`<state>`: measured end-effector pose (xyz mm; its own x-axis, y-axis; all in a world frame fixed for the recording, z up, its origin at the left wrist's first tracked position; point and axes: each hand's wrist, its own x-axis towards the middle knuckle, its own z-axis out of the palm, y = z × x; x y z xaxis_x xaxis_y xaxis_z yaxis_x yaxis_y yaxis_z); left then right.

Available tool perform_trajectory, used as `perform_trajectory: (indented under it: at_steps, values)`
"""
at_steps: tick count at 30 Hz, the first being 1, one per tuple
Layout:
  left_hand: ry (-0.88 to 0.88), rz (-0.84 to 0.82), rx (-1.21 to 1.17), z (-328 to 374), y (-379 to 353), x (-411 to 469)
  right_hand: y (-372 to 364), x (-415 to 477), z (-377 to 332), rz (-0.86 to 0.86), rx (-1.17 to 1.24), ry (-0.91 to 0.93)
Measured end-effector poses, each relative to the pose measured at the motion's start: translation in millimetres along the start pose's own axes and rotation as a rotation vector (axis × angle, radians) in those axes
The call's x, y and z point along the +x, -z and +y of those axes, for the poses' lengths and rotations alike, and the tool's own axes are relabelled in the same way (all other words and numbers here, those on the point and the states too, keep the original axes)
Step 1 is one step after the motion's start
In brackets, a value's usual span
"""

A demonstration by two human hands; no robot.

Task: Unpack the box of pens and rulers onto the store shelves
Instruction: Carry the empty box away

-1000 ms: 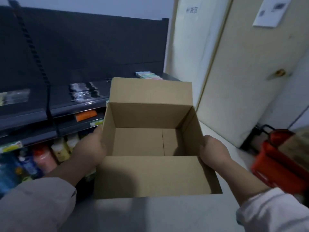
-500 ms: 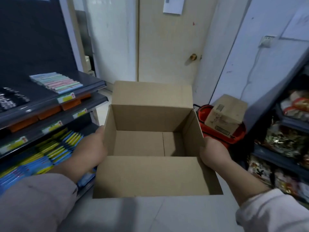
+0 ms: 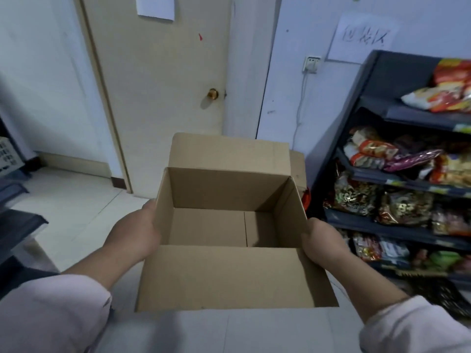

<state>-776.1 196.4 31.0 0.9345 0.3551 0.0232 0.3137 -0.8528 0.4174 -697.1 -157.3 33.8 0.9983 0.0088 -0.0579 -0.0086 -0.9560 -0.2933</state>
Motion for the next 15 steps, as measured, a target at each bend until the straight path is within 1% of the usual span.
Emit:
perform_trajectory:
  at_steps: [7,12,15]
  values:
    - [-0.117,-0.066,0.001,51,-28,99,16,65,23,-0.011,0.000,-0.120]
    - [-0.178,-0.051,0.043,103,-54,164,22,133,53,0.010,0.020,-0.174]
    - [-0.166,-0.040,0.042,136,-79,205,24,185,80,0.034,0.044,-0.165]
